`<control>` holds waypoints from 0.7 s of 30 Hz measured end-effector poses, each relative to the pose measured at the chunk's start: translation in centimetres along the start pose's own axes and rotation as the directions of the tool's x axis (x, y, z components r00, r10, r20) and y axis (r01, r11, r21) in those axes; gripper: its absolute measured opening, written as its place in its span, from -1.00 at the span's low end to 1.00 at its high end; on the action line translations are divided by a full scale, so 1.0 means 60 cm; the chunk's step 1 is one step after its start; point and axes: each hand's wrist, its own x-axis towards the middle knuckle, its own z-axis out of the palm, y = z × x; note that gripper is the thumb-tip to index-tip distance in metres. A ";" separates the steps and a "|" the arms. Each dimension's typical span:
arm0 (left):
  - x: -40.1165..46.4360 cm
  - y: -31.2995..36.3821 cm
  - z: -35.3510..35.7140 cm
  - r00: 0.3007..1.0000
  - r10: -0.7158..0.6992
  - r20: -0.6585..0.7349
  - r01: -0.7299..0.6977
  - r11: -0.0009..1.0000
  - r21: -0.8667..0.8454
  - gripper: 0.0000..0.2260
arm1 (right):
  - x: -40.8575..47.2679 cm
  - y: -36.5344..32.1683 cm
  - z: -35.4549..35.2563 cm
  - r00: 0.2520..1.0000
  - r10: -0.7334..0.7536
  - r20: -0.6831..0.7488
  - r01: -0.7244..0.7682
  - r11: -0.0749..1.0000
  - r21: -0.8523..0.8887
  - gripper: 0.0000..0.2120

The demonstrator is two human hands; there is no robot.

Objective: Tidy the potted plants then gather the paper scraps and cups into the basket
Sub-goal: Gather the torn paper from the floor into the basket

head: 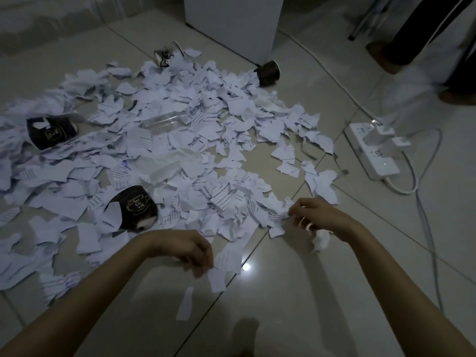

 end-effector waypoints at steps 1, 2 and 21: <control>-0.001 0.000 0.004 0.993 -0.070 0.100 0.068 0.997 0.029 -0.79 | 0.000 0.003 -0.005 0.999 -0.002 -0.041 0.000 0.999 -0.035 -0.83; 0.001 -0.001 0.010 0.970 -0.151 0.189 0.135 0.986 0.096 -0.77 | 0.003 0.005 -0.007 0.998 0.005 -0.062 -0.010 0.997 -0.072 -0.82; 0.094 0.008 -0.007 0.225 0.013 -0.974 -0.330 0.942 -0.063 -0.64 | 0.122 -0.067 0.184 0.910 -0.344 -0.232 0.266 0.913 -0.310 0.01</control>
